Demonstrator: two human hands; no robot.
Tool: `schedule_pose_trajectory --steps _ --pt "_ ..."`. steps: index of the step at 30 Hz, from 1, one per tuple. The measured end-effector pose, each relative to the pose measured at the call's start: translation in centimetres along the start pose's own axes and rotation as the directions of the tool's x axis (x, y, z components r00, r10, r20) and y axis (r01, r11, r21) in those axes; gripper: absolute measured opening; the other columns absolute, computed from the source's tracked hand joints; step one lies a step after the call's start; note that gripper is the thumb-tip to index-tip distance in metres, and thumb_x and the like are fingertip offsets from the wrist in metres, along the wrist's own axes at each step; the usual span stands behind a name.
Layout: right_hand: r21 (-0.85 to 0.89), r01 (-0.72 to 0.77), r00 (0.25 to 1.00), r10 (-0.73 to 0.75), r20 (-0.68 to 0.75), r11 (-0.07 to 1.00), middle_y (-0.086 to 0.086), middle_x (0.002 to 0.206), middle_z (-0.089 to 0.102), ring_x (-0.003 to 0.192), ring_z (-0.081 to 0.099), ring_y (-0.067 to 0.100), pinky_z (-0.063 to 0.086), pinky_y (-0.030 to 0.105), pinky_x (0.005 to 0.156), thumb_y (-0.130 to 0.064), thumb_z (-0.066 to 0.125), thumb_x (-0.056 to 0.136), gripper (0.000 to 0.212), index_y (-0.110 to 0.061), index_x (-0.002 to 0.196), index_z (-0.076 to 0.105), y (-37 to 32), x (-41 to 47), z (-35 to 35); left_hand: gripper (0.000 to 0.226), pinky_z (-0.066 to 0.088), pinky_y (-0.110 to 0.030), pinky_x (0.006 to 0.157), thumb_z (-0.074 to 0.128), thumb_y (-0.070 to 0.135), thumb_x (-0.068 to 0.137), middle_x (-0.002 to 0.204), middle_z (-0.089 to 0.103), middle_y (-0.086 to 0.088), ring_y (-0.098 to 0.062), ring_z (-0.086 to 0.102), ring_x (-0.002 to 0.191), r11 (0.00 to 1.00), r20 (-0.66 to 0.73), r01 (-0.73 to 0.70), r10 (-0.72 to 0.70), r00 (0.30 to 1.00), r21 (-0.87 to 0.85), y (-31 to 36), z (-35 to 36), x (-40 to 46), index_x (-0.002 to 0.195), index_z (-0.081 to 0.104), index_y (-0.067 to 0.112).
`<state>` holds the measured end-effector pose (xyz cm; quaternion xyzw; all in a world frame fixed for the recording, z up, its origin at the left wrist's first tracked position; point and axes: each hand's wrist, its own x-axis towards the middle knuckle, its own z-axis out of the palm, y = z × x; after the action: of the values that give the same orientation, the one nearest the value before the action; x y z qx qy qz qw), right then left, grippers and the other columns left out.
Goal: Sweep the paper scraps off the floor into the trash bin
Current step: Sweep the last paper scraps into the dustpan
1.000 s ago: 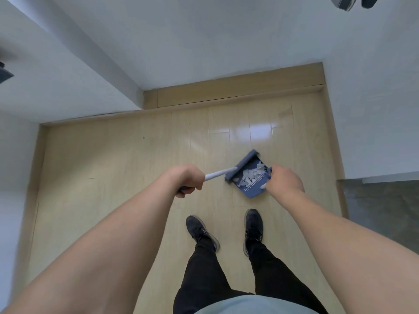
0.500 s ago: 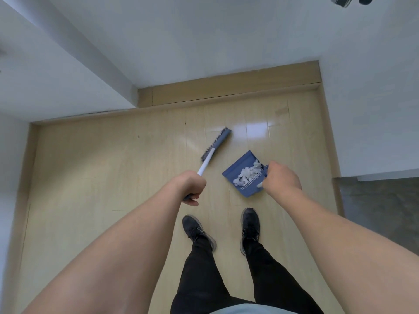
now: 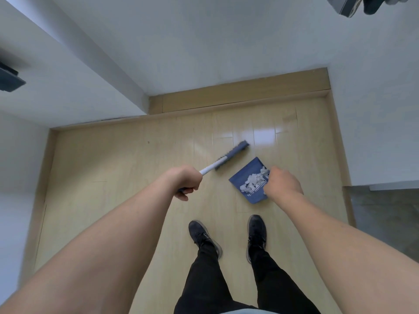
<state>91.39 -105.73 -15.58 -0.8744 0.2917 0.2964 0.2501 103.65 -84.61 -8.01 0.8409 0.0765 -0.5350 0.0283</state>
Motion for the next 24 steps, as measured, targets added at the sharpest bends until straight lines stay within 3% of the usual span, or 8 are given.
schedule_pose_trajectory --steps 5,11,15,21,24 --pt "-0.008 0.01 1.0 -0.011 -0.009 1.0 0.013 0.11 0.059 0.081 0.05 0.028 0.04 0.029 0.065 -0.008 0.052 0.087 0.029 -0.006 0.116 0.048 0.4 -0.1 0.4 0.029 0.046 -0.023 0.038 0.038 0.005 0.091 0.066 0.052 -0.011 -0.02 0.047 0.041 0.999 -0.066 0.011 -0.013 0.998 -0.038 1.0 2.4 1.4 0.118 0.047 -0.001" --pt "-0.013 0.021 0.998 -0.021 -0.051 1.0 0.012 0.106 0.06 0.076 0.047 0.027 0.038 0.03 0.062 -0.007 0.05 0.086 0.025 -0.007 0.111 0.048 0.2 0.3 0.5 0.028 0.049 -0.023 0.043 0.038 0.003 0.086 0.063 0.053 -0.01 -0.02 0.05 0.034 1.0 0.052 0.002 -0.002 0.999 0.0 1.2 4.9 1.7 0.11 0.053 -0.002" --pt "-0.021 0.008 0.998 -0.01 -0.065 1.0 0.013 0.109 0.061 0.091 0.058 0.032 0.04 0.031 0.064 -0.009 0.048 0.086 0.026 -0.008 0.112 0.049 0.2 0.2 0.7 0.026 0.051 -0.026 0.049 0.04 0.006 0.086 0.058 0.052 -0.009 -0.02 0.05 0.035 0.999 0.116 -0.01 0.006 0.993 0.042 1.0 6.7 0.6 0.107 0.054 0.0" --pt "-0.005 -0.044 0.999 0.044 0.004 0.999 0.011 0.103 0.061 0.081 0.051 0.027 0.043 0.029 0.067 -0.012 0.056 0.084 0.018 -0.012 0.102 0.052 0.5 0.1 0.5 0.032 0.051 -0.026 0.05 0.042 0.0 0.079 0.067 0.054 -0.015 -0.022 0.055 0.033 0.996 0.148 -0.037 0.026 0.989 0.075 0.8 7.5 -0.4 0.109 0.055 -0.002" --pt "0.021 -0.116 0.992 0.115 0.06 0.993 0.006 0.091 0.056 0.087 0.059 0.028 0.044 0.029 0.068 -0.016 0.058 0.085 0.009 -0.015 0.093 0.053 0.4 -0.6 0.1 0.021 0.053 -0.029 0.057 0.044 0.002 0.079 0.066 0.052 -0.013 -0.023 0.054 0.035 0.998 0.144 -0.029 0.022 0.989 0.049 -0.1 6.5 -1.1 0.096 0.056 0.001"
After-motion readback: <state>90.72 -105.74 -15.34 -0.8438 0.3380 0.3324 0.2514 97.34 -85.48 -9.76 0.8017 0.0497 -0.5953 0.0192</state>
